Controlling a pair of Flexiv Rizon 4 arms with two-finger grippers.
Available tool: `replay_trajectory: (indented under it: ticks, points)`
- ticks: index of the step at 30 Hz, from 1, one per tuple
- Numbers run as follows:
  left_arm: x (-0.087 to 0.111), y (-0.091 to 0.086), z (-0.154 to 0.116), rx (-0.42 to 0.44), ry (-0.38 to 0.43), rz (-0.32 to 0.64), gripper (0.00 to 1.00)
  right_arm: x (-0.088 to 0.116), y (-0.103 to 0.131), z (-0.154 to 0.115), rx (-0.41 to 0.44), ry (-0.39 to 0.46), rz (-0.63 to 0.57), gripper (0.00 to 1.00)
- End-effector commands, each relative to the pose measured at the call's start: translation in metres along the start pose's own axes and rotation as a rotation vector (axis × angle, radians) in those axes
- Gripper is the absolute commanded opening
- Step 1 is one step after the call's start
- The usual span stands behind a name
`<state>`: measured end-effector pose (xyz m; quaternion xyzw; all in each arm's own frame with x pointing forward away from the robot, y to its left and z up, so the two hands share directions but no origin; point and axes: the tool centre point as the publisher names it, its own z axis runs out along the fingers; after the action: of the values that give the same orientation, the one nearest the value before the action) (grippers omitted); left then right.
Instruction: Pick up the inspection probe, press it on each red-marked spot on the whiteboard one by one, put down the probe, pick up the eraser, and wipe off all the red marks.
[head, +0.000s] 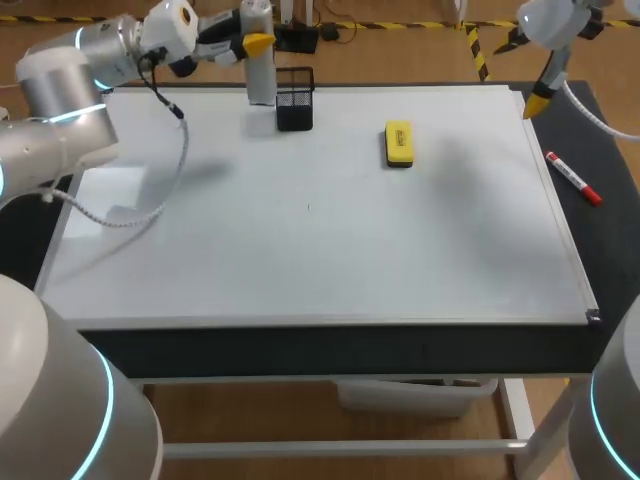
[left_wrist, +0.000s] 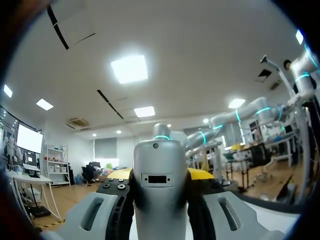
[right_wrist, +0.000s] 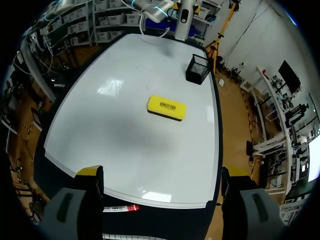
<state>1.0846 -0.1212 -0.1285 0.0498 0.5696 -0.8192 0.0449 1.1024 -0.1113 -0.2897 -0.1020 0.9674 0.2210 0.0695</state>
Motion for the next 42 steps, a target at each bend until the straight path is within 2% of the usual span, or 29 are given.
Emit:
replay_trajectory:
  ticks: [1, 8, 13, 25, 42]
  points:
    - [-0.023, 0.009, 0.013, 0.014, 0.076, -0.003, 0.0, -0.001, 0.0, -0.001, 0.004, 0.005, -0.001, 1.0]
    - [-0.051, 0.019, 0.02, 0.03, 0.053, 0.006, 0.0, -0.001, 0.0, -0.001, 0.004, 0.005, -0.001, 1.0]
    - [-0.064, 0.031, 0.024, 0.032, 0.036, 0.008, 0.0, -0.001, 0.0, -0.001, 0.004, 0.005, -0.001, 1.0]
    - [-0.084, 0.052, 0.025, 0.049, -0.002, 0.04, 0.0, -0.001, 0.0, -0.001, 0.004, 0.005, -0.001, 1.0]
    - [-0.1, 0.077, 0.02, 0.062, -0.029, 0.014, 0.0, -0.001, 0.0, -0.001, 0.004, 0.005, -0.001, 1.0]
